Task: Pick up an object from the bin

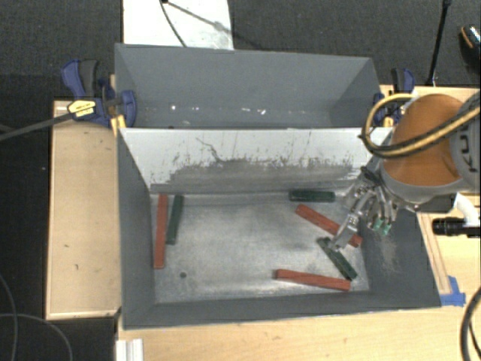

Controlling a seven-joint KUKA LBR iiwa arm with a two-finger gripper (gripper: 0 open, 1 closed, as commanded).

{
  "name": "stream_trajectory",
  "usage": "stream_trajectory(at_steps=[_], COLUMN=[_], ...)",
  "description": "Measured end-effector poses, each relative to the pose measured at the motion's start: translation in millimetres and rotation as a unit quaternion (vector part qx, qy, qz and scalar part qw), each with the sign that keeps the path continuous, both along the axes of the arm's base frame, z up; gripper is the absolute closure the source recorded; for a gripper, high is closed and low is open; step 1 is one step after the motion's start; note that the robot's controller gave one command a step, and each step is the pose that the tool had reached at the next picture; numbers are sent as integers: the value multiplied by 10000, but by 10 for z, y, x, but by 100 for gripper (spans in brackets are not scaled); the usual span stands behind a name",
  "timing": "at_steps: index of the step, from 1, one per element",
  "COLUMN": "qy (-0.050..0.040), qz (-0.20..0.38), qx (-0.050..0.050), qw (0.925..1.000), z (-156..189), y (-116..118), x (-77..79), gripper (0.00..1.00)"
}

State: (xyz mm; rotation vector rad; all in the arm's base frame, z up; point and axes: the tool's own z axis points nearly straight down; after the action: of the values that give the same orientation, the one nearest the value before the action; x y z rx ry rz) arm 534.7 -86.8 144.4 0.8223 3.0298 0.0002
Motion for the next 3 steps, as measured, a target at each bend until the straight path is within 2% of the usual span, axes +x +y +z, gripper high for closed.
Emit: stream_trajectory(at_steps=[1, 2, 3], qy=[17, -2, -2], qz=[97, 96, 99], qx=[4, 0, -1], qw=[10000, 10000, 10000], z=[-780, -738, -738], y=[94, 88, 88], x=[328, 330, 330], gripper=[0, 100, 100])
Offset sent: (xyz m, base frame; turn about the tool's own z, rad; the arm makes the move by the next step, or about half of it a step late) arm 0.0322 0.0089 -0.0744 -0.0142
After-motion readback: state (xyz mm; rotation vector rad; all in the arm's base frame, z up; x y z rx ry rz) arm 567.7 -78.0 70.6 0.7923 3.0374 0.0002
